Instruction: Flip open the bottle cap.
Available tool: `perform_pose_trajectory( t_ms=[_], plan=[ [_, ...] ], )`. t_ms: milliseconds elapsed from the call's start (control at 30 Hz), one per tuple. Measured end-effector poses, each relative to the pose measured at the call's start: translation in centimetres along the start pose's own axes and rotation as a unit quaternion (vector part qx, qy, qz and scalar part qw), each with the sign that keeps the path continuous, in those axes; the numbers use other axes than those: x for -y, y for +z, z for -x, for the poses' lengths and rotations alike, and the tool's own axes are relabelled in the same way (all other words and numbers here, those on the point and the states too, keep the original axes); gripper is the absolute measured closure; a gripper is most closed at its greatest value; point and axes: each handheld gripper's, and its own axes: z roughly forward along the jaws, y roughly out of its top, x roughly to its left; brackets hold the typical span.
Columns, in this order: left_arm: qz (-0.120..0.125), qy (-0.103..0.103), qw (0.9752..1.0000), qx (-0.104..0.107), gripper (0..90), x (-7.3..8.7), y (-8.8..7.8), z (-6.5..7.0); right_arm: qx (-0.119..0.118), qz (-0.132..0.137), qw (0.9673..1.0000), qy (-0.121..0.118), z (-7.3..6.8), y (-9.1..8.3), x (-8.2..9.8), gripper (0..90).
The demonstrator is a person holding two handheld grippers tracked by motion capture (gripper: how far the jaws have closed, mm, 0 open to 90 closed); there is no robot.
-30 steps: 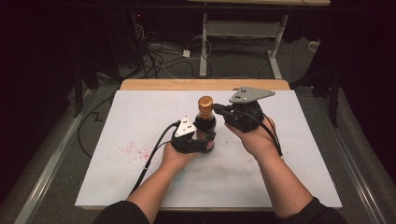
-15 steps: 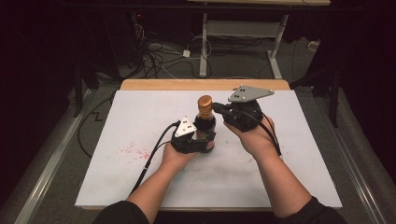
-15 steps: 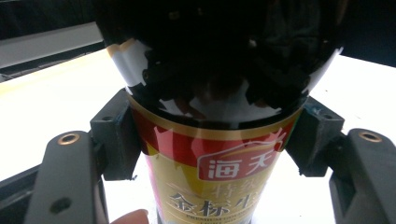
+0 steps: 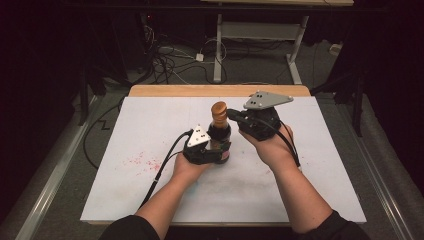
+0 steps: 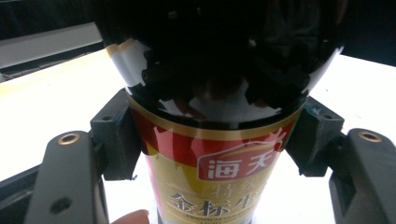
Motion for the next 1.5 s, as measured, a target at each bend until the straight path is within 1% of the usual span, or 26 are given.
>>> perform_pose_trajectory(
  t_ms=[433,700,800,833,867,900,933,967,1000,1033,1067,1100,1167,1200,1233,1267,1333,1400,1433,1467,1500],
  plan=[
    [-0.001,0.000,1.0000,0.000,29.1,0.0,-0.1,-0.1,0.001,0.005,1.0000,0.001,-0.1,0.1,-0.1,90.0],
    [0.000,0.000,1.0000,0.000,29.1,0.0,-0.1,-0.1,0.001,0.004,1.0000,-0.003,-0.2,0.1,-0.4,90.0],
    [-0.001,-0.002,1.0000,0.001,29.1,-0.1,-0.2,-0.2,0.001,0.003,1.0000,-0.008,-0.3,0.2,-0.6,90.0],
    [0.044,-0.059,0.9973,-0.001,29.1,-0.1,0.4,0.5,0.001,0.002,0.9999,-0.010,-0.3,0.3,-0.7,90.0],
    [0.049,-0.063,0.9968,0.002,29.1,-0.1,0.5,0.5,0.000,0.003,0.9999,-0.010,-0.3,0.3,-0.8,90.0],
    [-0.001,-0.004,1.0000,0.001,29.1,-0.1,-0.2,-0.3,0.000,0.002,0.9999,-0.011,-0.3,0.4,-0.9,90.0],
    [-0.002,-0.003,1.0000,0.001,29.1,-0.1,-0.2,-0.3,0.000,0.003,0.9999,-0.011,-0.3,0.4,-0.9,90.0],
    [0.044,-0.059,0.9973,0.000,29.1,-0.1,0.4,0.5,0.001,0.004,0.9999,-0.011,-0.3,0.4,-1.0,90.0],
    [0.047,-0.061,0.9970,0.003,29.1,-0.1,0.4,0.5,0.001,0.005,0.9999,-0.011,-0.3,0.4,-1.0,90.0],
    [0.041,-0.054,0.9977,0.001,29.1,-0.1,0.4,0.5,0.001,0.006,0.9999,-0.010,-0.2,0.4,-1.0,90.0],
    [0.046,-0.059,0.9972,0.004,29.1,-0.1,0.4,0.6,0.000,0.007,0.9999,-0.009,-0.2,0.4,-1.1,90.0],
    [-0.001,-0.002,1.0000,0.004,29.1,-0.1,-0.2,-0.2,0.001,0.006,0.9999,-0.011,-0.3,0.4,-1.1,90.0],
    [-0.002,-0.001,1.0000,0.004,29.1,-0.1,-0.3,-0.3,0.001,0.006,0.9999,-0.011,-0.3,0.4,-1.1,90.0],
    [0.042,-0.056,0.9975,0.001,29.1,-0.1,0.3,0.5,0.001,0.006,0.9999,-0.011,-0.3,0.4,-1.1,90.0],
    [0.002,-0.005,1.0000,0.004,29.1,-0.1,-0.2,-0.2,0.001,0.006,0.9999,-0.011,-0.3,0.4,-1.1,90.0],
    [-0.001,-0.001,1.0000,0.004,29.1,-0.1,-0.3,-0.3,0.001,0.006,0.9999,-0.011,-0.3,0.4,-1.1,90.0],
    [0.005,-0.006,1.0000,0.004,29.1,0.0,-0.2,-0.2,0.001,0.006,0.9999,-0.012,-0.4,0.4,-1.2,90.0],
    [0.002,-0.003,1.0000,0.005,29.1,0.0,-0.2,-0.2,0.002,0.008,0.9999,-0.011,-0.3,0.4,-1.2,90.0],
    [0.046,-0.057,0.9973,0.004,29.1,0.0,0.4,0.5,0.003,0.008,0.9999,-0.012,-0.3,0.4,-1.3,90.0],
    [0.051,-0.063,0.9967,0.006,29.1,0.0,0.4,0.6,0.003,0.009,0.9999,-0.012,-0.3,0.4,-1.3,90.0],
    [0.050,-0.062,0.9968,0.005,29.1,0.0,0.4,0.6,0.003,0.009,0.9999,-0.013,-0.3,0.4,-1.3,90.0]
  ],
)
